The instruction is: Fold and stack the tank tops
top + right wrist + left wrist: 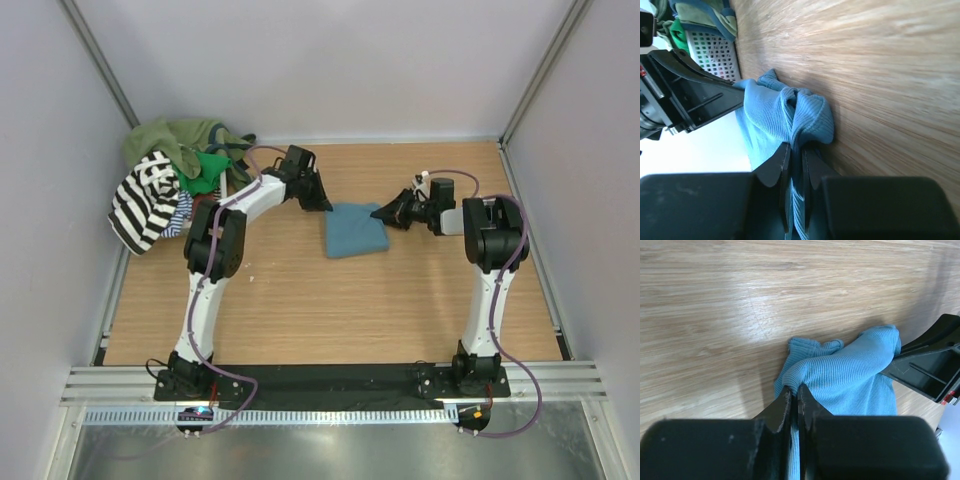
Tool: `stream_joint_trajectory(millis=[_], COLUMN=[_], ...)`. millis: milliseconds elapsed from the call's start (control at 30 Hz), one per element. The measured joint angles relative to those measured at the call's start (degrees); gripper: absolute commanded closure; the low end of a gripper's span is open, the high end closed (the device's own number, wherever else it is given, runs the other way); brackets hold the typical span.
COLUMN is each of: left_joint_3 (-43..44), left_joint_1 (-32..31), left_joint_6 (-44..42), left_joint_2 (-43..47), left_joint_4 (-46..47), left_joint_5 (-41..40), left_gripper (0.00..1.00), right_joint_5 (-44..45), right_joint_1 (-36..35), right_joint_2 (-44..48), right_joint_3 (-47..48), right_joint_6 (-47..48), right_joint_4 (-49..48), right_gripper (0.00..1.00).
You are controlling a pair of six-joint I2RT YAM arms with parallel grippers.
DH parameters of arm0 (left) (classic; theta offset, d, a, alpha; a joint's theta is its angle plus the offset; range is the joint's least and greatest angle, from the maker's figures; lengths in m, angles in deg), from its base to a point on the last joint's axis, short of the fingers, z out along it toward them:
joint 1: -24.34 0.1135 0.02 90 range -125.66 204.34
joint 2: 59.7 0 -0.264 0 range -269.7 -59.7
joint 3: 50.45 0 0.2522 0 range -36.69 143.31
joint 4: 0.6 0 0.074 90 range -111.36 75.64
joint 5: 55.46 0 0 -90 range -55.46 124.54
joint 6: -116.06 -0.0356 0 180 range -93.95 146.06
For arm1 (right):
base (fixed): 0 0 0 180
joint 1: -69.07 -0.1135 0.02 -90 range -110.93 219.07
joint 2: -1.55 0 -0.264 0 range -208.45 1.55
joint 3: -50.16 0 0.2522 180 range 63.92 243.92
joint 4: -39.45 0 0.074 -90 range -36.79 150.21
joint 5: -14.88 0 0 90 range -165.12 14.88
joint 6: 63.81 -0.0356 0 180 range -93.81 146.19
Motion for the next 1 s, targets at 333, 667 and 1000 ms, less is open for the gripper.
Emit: stream_joint_trajectory(millis=[333,667,1000], left_joint_3=[2.14,-0.92,-15.58], left_joint_1=[-0.04,-0.04,-4.31], left_joint_6=[-2.08,-4.57,-4.15], left_joint_2=[-0.92,7.10,25.29], left_joint_4=[-0.94,-3.50,-0.68], left_joint_5=[-0.81,-2.86,-3.48], left_gripper=[0.49,0.49,0.55], right_joint_5=[-2.49,13.81,15.39], right_joint_1=[0.52,0.52,0.04], right_joint_2=[-1.53,11.96,30.62], right_joint_3=[0.11,1.46,-9.79], right_joint_6=[-3.06,10.60,15.93], right_joint_4=[-5.07,19.89,26.23], right_gripper=[0.42,0.23,0.81])
